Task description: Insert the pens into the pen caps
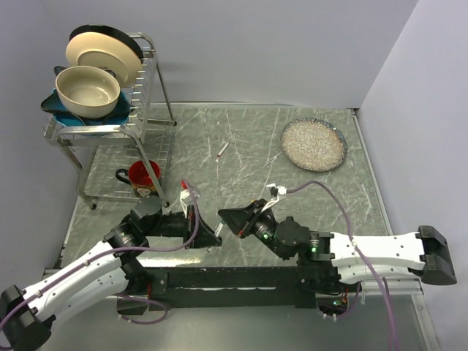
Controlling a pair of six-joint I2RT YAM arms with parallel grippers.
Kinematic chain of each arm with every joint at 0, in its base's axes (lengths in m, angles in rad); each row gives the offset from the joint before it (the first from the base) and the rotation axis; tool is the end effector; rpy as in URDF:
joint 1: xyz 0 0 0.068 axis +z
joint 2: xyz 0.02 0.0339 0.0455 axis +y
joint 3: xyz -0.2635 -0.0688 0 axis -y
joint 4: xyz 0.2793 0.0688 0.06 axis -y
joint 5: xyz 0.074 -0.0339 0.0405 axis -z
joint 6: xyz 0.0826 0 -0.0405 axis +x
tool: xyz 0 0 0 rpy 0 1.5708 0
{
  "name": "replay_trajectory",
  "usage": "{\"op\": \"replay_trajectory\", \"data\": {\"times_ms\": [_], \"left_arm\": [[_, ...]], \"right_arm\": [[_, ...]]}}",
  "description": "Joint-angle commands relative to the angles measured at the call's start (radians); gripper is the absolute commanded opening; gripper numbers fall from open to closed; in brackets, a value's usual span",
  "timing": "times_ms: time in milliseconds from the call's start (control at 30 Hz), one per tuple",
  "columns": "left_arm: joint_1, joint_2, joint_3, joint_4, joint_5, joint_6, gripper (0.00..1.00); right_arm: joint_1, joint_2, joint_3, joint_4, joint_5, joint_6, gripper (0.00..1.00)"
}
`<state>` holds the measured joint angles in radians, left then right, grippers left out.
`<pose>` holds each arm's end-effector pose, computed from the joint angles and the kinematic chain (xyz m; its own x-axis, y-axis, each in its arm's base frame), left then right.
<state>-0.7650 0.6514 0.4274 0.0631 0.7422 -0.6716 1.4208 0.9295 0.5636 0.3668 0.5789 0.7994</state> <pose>0.1267 -0.1990 0.2481 -0.7075 0.0435 -0.7053 0.7044 0.1235 -0.6990 0.0877 0.2778 0.2809 -0.5347 0.4781 -0.6968 -0.5201 0.4637 0.7173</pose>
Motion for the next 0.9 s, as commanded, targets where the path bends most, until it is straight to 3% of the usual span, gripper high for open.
{"op": "replay_trajectory", "data": {"times_ms": [0,67,233,300,433,567,667,867], "left_arm": [[0.107,-0.021,0.028,0.363,-0.361,-0.039,0.30],[0.107,-0.010,0.034,0.330,-0.299,-0.002,0.47],[0.104,-0.013,0.033,0.213,-0.222,0.027,0.64],[0.101,-0.018,0.034,0.204,-0.213,0.023,0.81],[0.098,-0.013,0.085,0.057,-0.350,0.026,0.99],[0.099,0.004,0.125,-0.087,-0.564,-0.025,0.99],[0.099,0.030,0.157,-0.192,-0.717,-0.097,0.99],[0.099,0.045,0.172,-0.201,-0.732,-0.074,0.99]], "right_arm": [[0.006,-0.049,0.018,-0.341,-0.263,0.018,0.00],[-0.110,-0.046,0.070,-0.399,-0.280,-0.051,0.00],[-0.289,0.014,0.171,-0.492,-0.372,-0.146,0.00],[-0.353,0.026,0.168,-0.494,-0.399,-0.152,0.00],[-0.482,0.093,0.147,-0.543,-0.499,-0.176,0.00],[-0.652,0.173,0.136,-0.586,-0.730,-0.250,0.00],[-0.755,0.248,0.156,-0.664,-0.717,-0.301,0.00],[-0.864,0.370,0.199,-0.701,-0.700,-0.336,0.01]]}}
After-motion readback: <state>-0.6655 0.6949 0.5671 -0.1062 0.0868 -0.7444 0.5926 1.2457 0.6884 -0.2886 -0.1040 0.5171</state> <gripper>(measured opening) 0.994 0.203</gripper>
